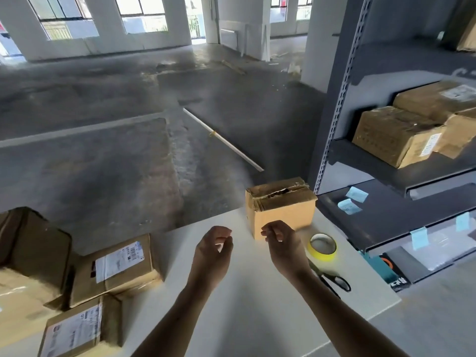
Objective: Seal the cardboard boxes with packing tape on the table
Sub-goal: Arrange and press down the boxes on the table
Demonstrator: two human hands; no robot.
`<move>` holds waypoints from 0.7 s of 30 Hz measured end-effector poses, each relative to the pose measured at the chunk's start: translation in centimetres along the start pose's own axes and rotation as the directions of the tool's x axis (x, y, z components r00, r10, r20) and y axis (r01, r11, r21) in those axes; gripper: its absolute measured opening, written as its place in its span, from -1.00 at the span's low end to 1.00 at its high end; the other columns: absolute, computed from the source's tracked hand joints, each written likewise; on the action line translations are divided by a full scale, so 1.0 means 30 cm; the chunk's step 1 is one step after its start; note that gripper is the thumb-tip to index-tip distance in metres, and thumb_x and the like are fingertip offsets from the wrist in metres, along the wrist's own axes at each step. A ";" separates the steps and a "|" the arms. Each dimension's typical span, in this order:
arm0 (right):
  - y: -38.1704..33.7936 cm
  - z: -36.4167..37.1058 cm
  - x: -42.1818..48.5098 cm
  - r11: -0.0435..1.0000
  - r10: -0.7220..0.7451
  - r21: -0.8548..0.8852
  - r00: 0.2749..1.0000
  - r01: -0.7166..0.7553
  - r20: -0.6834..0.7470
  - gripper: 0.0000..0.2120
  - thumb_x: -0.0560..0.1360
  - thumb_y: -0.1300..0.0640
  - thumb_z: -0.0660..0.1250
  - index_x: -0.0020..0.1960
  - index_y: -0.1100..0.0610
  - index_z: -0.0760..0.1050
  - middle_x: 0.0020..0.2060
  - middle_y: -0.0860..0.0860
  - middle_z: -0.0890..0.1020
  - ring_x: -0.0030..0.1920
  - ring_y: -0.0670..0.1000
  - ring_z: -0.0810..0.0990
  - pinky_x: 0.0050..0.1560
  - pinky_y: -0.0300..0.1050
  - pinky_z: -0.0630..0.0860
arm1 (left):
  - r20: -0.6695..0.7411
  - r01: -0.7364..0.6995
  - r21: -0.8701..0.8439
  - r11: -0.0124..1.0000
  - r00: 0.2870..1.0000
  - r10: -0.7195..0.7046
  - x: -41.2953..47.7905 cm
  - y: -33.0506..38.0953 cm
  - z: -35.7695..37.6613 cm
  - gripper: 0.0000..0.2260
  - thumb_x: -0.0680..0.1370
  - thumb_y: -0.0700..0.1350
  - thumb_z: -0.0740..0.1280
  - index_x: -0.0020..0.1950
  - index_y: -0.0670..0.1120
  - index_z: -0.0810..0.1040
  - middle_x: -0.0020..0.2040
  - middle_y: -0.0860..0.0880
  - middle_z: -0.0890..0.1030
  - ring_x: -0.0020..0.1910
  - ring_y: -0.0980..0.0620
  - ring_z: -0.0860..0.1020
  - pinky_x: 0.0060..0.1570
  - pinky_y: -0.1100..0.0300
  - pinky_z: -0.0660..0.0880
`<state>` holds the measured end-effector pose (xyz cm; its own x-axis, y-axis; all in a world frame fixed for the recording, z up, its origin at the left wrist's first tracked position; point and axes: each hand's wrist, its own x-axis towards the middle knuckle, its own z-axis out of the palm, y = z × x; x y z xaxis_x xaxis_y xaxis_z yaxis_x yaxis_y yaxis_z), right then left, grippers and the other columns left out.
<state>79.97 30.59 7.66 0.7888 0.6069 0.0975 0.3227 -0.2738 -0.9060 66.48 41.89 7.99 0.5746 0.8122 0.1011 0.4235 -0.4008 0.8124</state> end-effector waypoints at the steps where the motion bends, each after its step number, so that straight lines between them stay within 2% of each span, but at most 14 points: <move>1: 0.005 -0.002 0.022 1.000 0.008 -0.020 1.000 -0.008 -0.007 -0.83 0.61 0.20 0.24 -0.05 -0.01 0.54 -0.12 -0.05 0.68 -0.06 -0.01 0.63 -0.08 -0.17 0.52 | 0.023 0.006 -0.026 1.000 1.000 -0.006 0.027 -0.002 0.013 -0.90 0.62 -0.06 0.28 0.11 0.11 0.50 0.16 0.17 0.56 0.09 0.17 0.56 -0.14 0.59 0.39; 4: 0.011 -0.011 0.088 0.994 -0.021 -0.104 0.999 0.017 -0.040 -0.90 0.60 0.19 0.27 0.02 0.07 0.56 -0.09 -0.05 0.67 -0.05 -0.01 0.63 0.00 -0.11 0.58 | 0.107 -0.009 -0.058 0.998 0.994 0.015 0.112 -0.015 0.047 -0.87 0.61 -0.02 0.30 0.15 0.12 0.46 0.22 0.12 0.56 0.16 0.12 0.56 0.02 0.43 0.44; 7: 0.018 -0.028 0.136 0.987 -0.022 -0.159 0.997 0.011 -0.068 -0.91 0.60 0.19 0.28 0.00 0.02 0.51 -0.11 -0.12 0.61 -0.10 -0.08 0.58 -0.06 -0.21 0.52 | 0.190 -0.012 -0.042 0.999 0.982 0.020 0.180 -0.021 0.082 -0.78 0.58 0.06 0.32 0.20 0.15 0.39 0.29 0.12 0.50 0.22 0.14 0.50 0.14 0.30 0.45; 9: 0.027 -0.037 0.161 0.981 -0.014 -0.196 0.998 0.001 -0.066 -0.92 0.61 0.15 0.28 0.00 -0.03 0.47 -0.09 -0.15 0.59 -0.08 -0.11 0.56 -0.06 -0.22 0.51 | 0.231 -0.021 -0.012 1.000 0.973 0.023 0.215 -0.018 0.100 -0.70 0.57 0.11 0.33 0.26 0.15 0.36 0.35 0.11 0.46 0.26 0.15 0.46 0.18 0.28 0.44; 12: 0.059 -0.048 0.205 0.976 0.017 -0.217 0.998 -0.031 -0.066 -0.92 0.60 0.11 0.30 0.01 -0.06 0.46 -0.04 -0.16 0.59 0.03 -0.06 0.58 0.04 -0.15 0.55 | 0.290 -0.026 0.027 0.999 0.957 0.017 0.262 -0.020 0.138 -0.54 0.55 0.16 0.34 0.39 0.09 0.31 0.44 0.07 0.38 0.35 0.12 0.41 0.23 0.24 0.40; 15: 0.096 -0.058 0.264 0.974 0.046 -0.218 0.996 -0.062 -0.077 -0.91 0.59 0.09 0.32 0.09 -0.05 0.48 0.07 -0.06 0.63 0.13 0.01 0.59 0.17 -0.01 0.57 | 0.333 -0.033 0.065 0.997 0.943 0.010 0.314 -0.020 0.183 -0.43 0.52 0.22 0.35 0.45 0.09 0.25 0.50 0.04 0.29 0.40 0.08 0.37 0.21 0.25 0.36; 18: 0.133 -0.067 0.327 0.969 0.040 -0.240 0.997 -0.056 -0.072 -0.81 0.59 0.10 0.33 0.19 0.08 0.52 0.15 0.00 0.62 0.16 0.04 0.57 0.17 -0.05 0.54 | 0.336 -0.053 0.124 0.991 0.942 0.008 0.365 -0.008 0.227 -0.39 0.52 0.21 0.36 0.48 0.06 0.23 0.53 0.02 0.23 0.43 0.04 0.33 0.21 0.26 0.32; 20: 0.169 -0.074 0.378 0.960 -0.004 -0.280 0.998 -0.013 -0.063 -0.78 0.58 0.09 0.33 0.21 0.09 0.51 0.16 0.00 0.61 0.17 0.07 0.55 0.13 -0.08 0.52 | 0.334 -0.099 0.159 0.982 0.942 0.041 0.404 0.003 0.257 -0.39 0.52 0.19 0.38 0.47 0.03 0.23 0.51 0.00 0.22 0.42 0.02 0.32 0.19 0.28 0.29; 21: 0.181 -0.076 0.400 0.952 -0.039 -0.305 0.998 0.021 -0.051 -0.78 0.58 0.06 0.33 0.20 0.07 0.51 0.17 0.01 0.60 0.18 0.09 0.55 0.14 -0.03 0.55 | 0.334 -0.133 0.177 0.975 0.940 0.068 0.422 0.007 0.271 -0.37 0.51 0.19 0.38 0.47 0.01 0.23 0.51 -0.01 0.21 0.43 0.01 0.30 0.21 0.27 0.29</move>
<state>92.39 34.68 4.86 0.8014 0.5780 0.1536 0.4837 -0.4753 -0.7350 79.53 48.64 4.78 0.8027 0.5950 -0.0414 0.4605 -0.5743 0.6769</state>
